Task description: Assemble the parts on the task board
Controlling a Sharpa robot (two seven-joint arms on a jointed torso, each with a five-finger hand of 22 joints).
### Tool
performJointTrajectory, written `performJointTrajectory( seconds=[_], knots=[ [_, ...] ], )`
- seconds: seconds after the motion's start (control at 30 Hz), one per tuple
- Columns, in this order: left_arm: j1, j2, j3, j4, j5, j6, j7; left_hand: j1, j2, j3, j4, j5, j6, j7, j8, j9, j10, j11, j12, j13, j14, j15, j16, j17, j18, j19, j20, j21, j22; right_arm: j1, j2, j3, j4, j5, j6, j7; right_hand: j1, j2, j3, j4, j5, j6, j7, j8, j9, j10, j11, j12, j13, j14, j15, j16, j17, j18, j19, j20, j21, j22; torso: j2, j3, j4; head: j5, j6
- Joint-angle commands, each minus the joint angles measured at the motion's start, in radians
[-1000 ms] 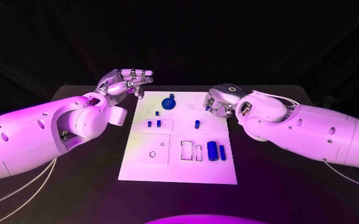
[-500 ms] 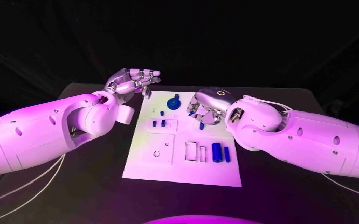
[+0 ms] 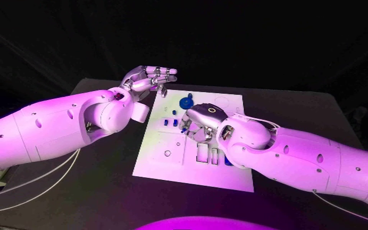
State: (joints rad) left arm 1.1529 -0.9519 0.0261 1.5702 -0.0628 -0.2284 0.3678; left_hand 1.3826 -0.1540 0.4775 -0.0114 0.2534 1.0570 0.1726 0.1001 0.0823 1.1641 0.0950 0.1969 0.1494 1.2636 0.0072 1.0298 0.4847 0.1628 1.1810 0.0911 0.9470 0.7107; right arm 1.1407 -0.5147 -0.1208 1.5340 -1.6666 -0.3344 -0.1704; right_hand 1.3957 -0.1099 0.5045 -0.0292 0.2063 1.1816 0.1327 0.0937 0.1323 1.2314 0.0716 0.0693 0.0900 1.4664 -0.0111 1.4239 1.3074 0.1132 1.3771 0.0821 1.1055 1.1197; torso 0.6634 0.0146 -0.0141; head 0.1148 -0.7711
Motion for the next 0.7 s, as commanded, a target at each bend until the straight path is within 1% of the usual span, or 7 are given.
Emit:
performJointTrajectory(
  seconds=[0.03, 0.13, 0.2, 0.33, 0.6, 0.7],
  knots=[
    [0.000, 0.003, 0.001, 0.005, 0.004, 0.019, 0.003, 0.002, 0.005, -0.002, -0.006, 0.003, -0.004, 0.002, -0.005, -0.001, -0.010, 0.000, 0.002, 0.001, -0.008, 0.002, -0.003, -0.001, 0.010, -0.007, 0.003, -0.003, -0.001, -0.017, 0.020, -0.002, -0.019, -0.003, 0.020, 0.016, -0.007, 0.006, -0.008, 0.001, 0.001, 0.007, -0.001, 0.004, 0.001, 0.011, -0.006, 0.000, 0.001, 0.064, -0.006, 0.005, 0.040, -0.010, -0.001, -0.001, 0.002, 0.000, 0.000, 0.0005, -0.0008, 0.012, -0.007],
    [0.000, 0.004, 0.001, 0.006, 0.004, 0.019, 0.002, 0.002, 0.005, -0.002, -0.006, 0.003, -0.004, 0.002, -0.005, -0.001, -0.010, 0.000, 0.002, 0.001, -0.008, 0.002, -0.003, -0.001, 0.010, -0.007, 0.003, -0.003, -0.001, -0.028, 0.035, -0.004, -0.032, -0.003, 0.025, 0.018, -0.007, 0.006, -0.008, 0.001, 0.001, 0.007, -0.001, 0.004, 0.001, 0.011, -0.006, 0.000, 0.001, 0.064, -0.006, 0.005, 0.040, -0.010, -0.001, -0.001, 0.002, 0.000, 0.001, 0.0013, 0.0000, 0.017, -0.010],
    [0.000, 0.005, 0.001, 0.006, 0.004, 0.020, 0.002, 0.002, 0.005, -0.002, -0.006, 0.003, -0.004, 0.002, -0.005, -0.001, -0.010, 0.000, 0.002, 0.001, -0.008, 0.002, -0.003, -0.001, 0.010, -0.007, 0.003, -0.003, -0.001, -0.035, 0.043, -0.005, -0.040, -0.004, 0.029, 0.018, -0.007, 0.006, -0.008, 0.001, 0.001, 0.007, -0.001, 0.004, 0.001, 0.011, -0.006, 0.000, 0.001, 0.064, -0.006, 0.005, 0.040, -0.010, -0.001, -0.001, 0.002, 0.000, 0.000, 0.0012, -0.0010, 0.024, -0.012],
    [0.000, 0.006, 0.000, 0.006, 0.004, 0.020, 0.001, 0.002, 0.005, -0.002, -0.006, 0.003, -0.004, 0.002, -0.005, -0.001, -0.010, 0.000, 0.002, 0.001, -0.008, 0.002, -0.003, -0.001, 0.010, -0.007, 0.003, -0.003, -0.001, -0.044, 0.055, -0.006, -0.052, -0.004, 0.036, 0.021, -0.008, 0.007, -0.008, 0.001, 0.002, 0.006, -0.001, 0.003, 0.001, 0.011, -0.006, 0.000, 0.001, 0.064, -0.006, 0.005, 0.040, -0.010, -0.002, -0.001, 0.002, 0.000, 0.000, 0.0011, -0.0012, 0.029, -0.016],
    [0.000, 0.006, 0.000, 0.006, 0.004, 0.021, -0.001, 0.002, 0.005, -0.002, -0.006, 0.003, -0.004, 0.002, -0.005, -0.001, -0.010, 0.000, 0.002, 0.001, -0.009, 0.002, -0.005, -0.004, 0.010, -0.007, 0.003, -0.004, -0.002, -0.053, 0.065, -0.008, -0.063, -0.001, 0.056, 0.025, -0.008, 0.008, -0.008, 0.001, 0.003, 0.005, -0.001, 0.003, 0.001, 0.011, -0.005, -0.001, 0.001, 0.064, -0.006, 0.005, 0.040, -0.010, -0.002, -0.001, 0.001, -0.001, -0.001, 0.0008, -0.0025, 0.032, -0.021],
    [0.000, 0.006, 0.000, 0.006, 0.004, 0.022, -0.002, 0.002, 0.005, -0.002, -0.006, 0.003, -0.004, 0.002, -0.005, -0.001, -0.010, 0.000, 0.002, 0.001, -0.009, 0.002, -0.005, -0.004, 0.010, -0.007, 0.003, -0.004, -0.002, -0.054, 0.066, -0.008, -0.067, -0.002, 0.062, 0.025, -0.008, 0.008, -0.008, 0.001, 0.003, 0.005, -0.001, 0.003, 0.001, 0.011, -0.005, -0.001, 0.001, 0.064, -0.006, 0.005, 0.040, -0.010, -0.002, -0.001, 0.001, -0.001, -0.001, 0.0003, -0.0017, 0.031, -0.021]
  ],
)
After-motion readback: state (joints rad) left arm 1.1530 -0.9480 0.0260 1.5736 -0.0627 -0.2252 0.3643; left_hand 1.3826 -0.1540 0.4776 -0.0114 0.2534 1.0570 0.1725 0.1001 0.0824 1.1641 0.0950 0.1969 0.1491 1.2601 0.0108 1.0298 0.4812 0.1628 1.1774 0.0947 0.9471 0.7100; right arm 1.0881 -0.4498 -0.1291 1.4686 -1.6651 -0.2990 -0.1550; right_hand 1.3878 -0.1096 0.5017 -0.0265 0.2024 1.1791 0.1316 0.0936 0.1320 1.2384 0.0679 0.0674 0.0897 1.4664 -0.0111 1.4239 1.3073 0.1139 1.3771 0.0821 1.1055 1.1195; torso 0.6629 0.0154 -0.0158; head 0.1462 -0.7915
